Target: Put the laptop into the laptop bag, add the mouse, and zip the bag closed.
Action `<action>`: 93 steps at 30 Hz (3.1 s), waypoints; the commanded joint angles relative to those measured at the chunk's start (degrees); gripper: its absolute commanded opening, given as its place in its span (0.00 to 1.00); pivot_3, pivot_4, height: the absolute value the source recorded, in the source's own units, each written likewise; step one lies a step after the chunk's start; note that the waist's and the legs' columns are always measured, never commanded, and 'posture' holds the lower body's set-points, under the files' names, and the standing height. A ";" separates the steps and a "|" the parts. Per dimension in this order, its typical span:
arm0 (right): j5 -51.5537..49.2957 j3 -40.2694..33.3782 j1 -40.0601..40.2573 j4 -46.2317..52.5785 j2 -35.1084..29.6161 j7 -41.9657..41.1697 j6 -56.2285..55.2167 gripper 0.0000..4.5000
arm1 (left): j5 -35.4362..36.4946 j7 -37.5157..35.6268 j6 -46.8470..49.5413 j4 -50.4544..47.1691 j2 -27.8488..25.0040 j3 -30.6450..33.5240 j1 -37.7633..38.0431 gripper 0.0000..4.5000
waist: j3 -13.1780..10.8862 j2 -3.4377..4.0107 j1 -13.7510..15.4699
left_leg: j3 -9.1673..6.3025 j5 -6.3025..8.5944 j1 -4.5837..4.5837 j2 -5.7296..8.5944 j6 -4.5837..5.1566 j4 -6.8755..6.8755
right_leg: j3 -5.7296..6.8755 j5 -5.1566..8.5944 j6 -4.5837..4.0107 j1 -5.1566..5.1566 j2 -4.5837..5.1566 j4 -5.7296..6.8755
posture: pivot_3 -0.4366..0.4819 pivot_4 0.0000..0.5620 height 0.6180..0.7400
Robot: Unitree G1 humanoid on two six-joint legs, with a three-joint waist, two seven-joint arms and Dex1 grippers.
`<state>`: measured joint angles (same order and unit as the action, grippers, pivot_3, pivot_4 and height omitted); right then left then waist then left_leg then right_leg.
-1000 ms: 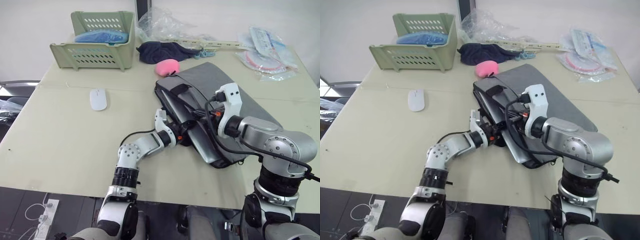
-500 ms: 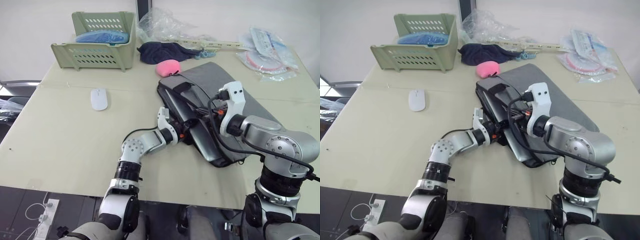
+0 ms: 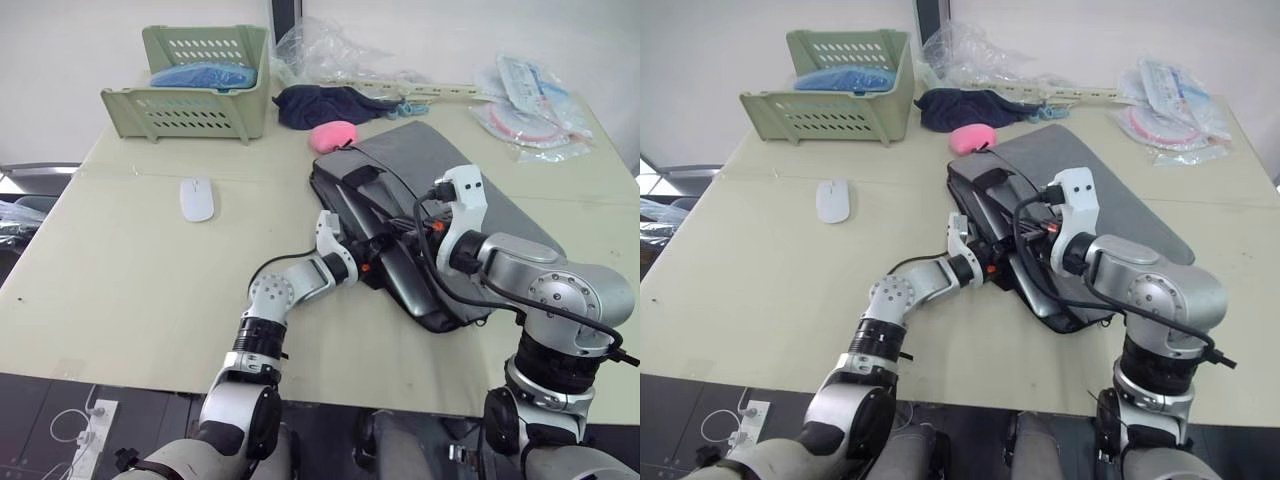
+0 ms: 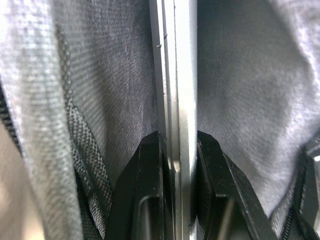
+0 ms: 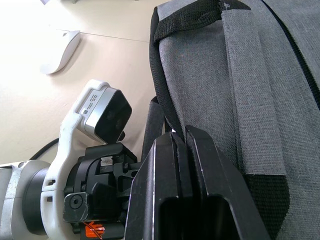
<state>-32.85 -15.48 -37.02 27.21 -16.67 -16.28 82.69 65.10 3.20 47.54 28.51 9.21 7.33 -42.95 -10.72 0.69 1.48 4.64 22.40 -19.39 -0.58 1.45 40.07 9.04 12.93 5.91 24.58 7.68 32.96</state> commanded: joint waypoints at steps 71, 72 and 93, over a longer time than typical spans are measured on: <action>-7.10 0.37 -2.69 1.82 -0.51 -3.40 -1.09 0.00 | -12.34 -11.14 10.98 -7.11 6.20 -2.52 1.68 0.00 | 0.09 -0.11 0.77 | 0.01 0.02 -0.12 -0.01 0.00 -0.04 | 0.01 0.00 -0.01 0.09 -0.03 -0.06 | 0.48 0.27 1.00; -7.08 0.38 -2.73 1.81 -0.50 -3.42 -1.04 0.00 | -12.74 -11.60 10.85 -6.65 6.28 -2.69 1.27 0.00 | 0.09 -0.11 0.81 | 0.01 0.02 -0.12 -0.01 0.00 -0.03 | 0.00 0.00 -0.01 0.09 -0.03 -0.06 | 0.48 0.27 1.00; -5.62 1.30 -1.37 -0.66 -3.57 -2.97 -4.64 0.00 | -13.54 -22.18 20.84 -27.60 -13.40 -3.50 9.79 1.00 | 0.08 -0.10 -0.92 | 0.04 0.01 -0.29 -0.15 -0.01 -0.11 | 0.03 0.01 -0.02 0.40 -0.15 0.03 | 0.48 0.27 1.00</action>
<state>-37.28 -13.73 -37.97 24.66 -19.46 -17.99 79.69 50.37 -16.81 67.12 4.80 -2.32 3.33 -34.04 -10.64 0.59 0.56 4.69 22.41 -19.69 -0.73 1.44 39.97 9.05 12.94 5.89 24.98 7.54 33.00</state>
